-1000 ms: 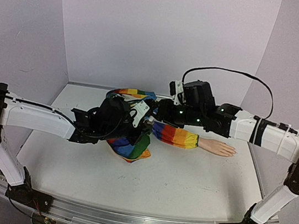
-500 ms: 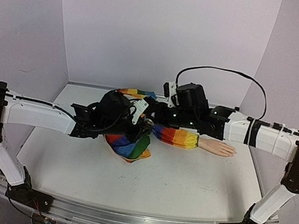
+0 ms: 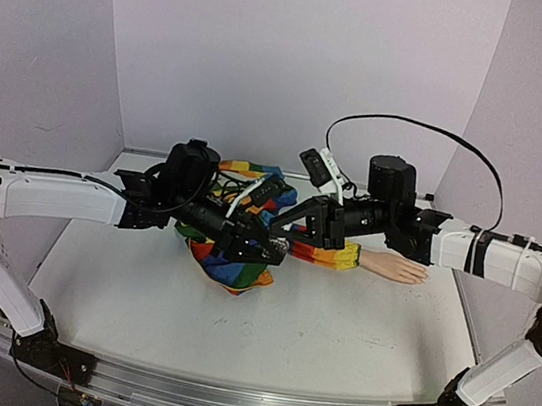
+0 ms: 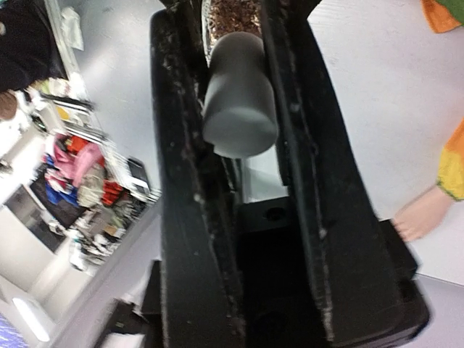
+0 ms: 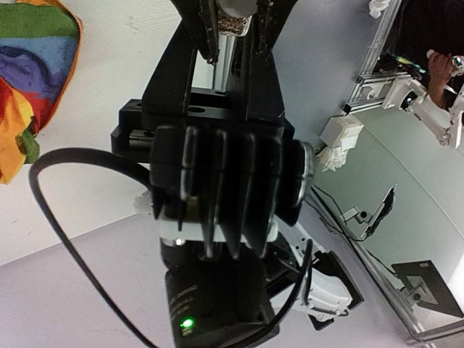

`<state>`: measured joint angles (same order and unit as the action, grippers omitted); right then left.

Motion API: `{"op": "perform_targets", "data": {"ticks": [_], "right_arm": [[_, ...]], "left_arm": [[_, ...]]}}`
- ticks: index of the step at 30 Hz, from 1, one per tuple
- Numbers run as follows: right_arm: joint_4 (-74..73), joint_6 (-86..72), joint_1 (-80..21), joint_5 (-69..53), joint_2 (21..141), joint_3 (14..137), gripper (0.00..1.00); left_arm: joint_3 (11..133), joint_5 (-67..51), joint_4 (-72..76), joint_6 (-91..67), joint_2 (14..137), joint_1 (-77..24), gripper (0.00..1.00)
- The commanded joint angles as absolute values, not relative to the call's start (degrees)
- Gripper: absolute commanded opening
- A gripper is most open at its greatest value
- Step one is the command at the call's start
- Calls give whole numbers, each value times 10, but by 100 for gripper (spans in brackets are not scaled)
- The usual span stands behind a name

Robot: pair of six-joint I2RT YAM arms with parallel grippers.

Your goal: Paint the nails

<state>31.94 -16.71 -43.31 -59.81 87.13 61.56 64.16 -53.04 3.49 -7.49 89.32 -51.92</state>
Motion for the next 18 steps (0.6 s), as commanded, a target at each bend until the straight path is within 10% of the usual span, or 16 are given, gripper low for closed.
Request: {"op": "perform_targets", "data": {"ticks": [1,7,18], "right_arm": [[384,-156,-427,-479,827,607,4],[290,-198,-425,-168,791,613,59],[180,-337,-447,-59,840,718,66]], "left_arm": [[643,-347,74,-57,863,-541,0],[634,22,63,-1,857,-585,0],[660,165,43,12,892,-621,0]]}}
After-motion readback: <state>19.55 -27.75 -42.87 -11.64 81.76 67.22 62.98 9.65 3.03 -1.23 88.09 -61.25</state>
